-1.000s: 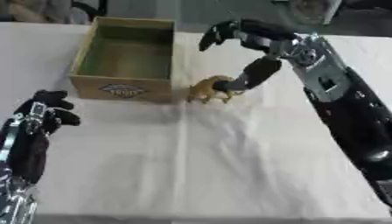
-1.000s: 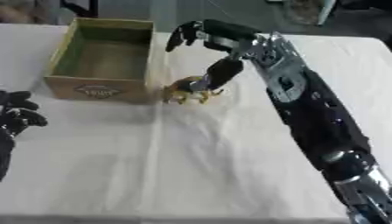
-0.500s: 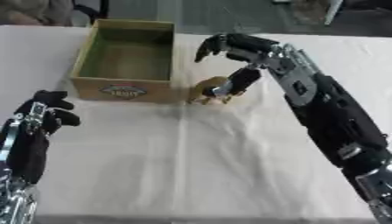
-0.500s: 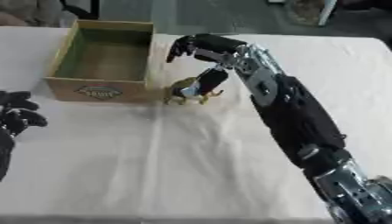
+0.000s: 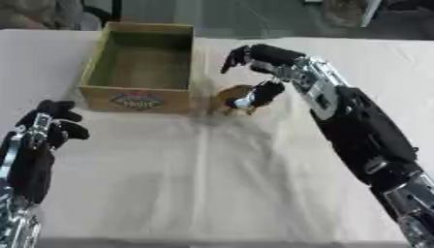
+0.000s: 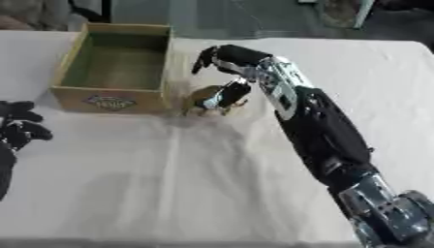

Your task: Pick up objects on the table and place them in the box.

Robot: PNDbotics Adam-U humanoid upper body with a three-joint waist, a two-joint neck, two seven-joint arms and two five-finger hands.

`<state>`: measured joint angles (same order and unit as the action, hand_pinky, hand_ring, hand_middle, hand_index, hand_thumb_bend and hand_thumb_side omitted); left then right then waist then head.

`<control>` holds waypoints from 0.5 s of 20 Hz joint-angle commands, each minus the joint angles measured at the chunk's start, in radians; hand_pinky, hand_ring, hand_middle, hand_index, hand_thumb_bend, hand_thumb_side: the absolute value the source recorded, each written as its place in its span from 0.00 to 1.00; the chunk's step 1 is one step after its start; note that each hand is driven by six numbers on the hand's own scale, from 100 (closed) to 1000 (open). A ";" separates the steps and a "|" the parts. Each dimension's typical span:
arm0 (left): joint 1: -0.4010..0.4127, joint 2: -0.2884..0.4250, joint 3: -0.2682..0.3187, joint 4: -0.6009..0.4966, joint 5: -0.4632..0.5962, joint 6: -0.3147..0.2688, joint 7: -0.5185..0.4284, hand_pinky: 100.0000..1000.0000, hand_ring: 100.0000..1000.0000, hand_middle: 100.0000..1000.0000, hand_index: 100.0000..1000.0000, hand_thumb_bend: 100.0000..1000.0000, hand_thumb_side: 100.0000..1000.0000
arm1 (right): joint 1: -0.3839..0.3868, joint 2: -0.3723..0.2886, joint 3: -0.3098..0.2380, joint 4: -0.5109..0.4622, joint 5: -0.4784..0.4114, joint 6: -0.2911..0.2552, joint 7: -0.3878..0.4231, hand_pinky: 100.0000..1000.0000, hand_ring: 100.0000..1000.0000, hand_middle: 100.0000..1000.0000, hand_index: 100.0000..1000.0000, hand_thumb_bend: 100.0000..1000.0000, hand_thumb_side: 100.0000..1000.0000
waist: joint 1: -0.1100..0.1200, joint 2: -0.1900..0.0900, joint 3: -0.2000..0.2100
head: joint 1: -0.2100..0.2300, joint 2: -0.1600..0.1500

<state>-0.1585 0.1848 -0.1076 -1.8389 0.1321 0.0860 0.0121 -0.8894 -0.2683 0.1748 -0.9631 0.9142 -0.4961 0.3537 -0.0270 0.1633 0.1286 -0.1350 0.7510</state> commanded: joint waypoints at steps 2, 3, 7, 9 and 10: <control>-0.007 0.012 -0.004 -0.018 0.003 0.000 -0.003 0.53 0.46 0.48 0.67 0.00 0.69 | -0.030 -0.003 -0.016 0.026 0.063 -0.001 -0.032 0.76 0.79 0.73 0.78 0.39 0.49 | 0.005 -0.018 0.001 | -0.002 0.002; -0.007 0.011 -0.004 -0.018 0.003 0.000 -0.003 0.53 0.46 0.48 0.67 0.00 0.69 | -0.031 -0.002 -0.018 0.035 0.076 -0.001 -0.040 0.76 0.79 0.73 0.78 0.39 0.49 | 0.006 -0.018 0.001 | -0.001 0.002; -0.007 0.011 -0.005 -0.018 0.003 0.000 -0.004 0.53 0.46 0.48 0.67 0.00 0.69 | -0.033 0.002 -0.031 0.069 0.120 0.004 -0.068 0.76 0.79 0.73 0.78 0.37 0.50 | 0.006 -0.019 0.002 | -0.001 0.001; -0.008 0.011 -0.005 -0.018 0.003 0.000 -0.004 0.53 0.46 0.48 0.67 0.00 0.69 | -0.033 0.005 -0.037 0.084 0.139 0.007 -0.082 0.76 0.79 0.72 0.77 0.35 0.50 | 0.007 -0.019 0.003 | -0.001 0.001; -0.008 0.011 -0.005 -0.018 0.003 0.001 -0.004 0.53 0.46 0.48 0.67 0.00 0.69 | -0.034 0.006 -0.039 0.092 0.147 0.009 -0.087 0.75 0.79 0.72 0.77 0.34 0.50 | 0.007 -0.019 0.003 | 0.000 0.001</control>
<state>-0.1585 0.1848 -0.1126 -1.8390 0.1322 0.0877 0.0100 -0.8980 -0.2543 0.1472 -0.8707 1.0451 -0.4896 0.2784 -0.0238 0.1609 0.1301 -0.1350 0.7510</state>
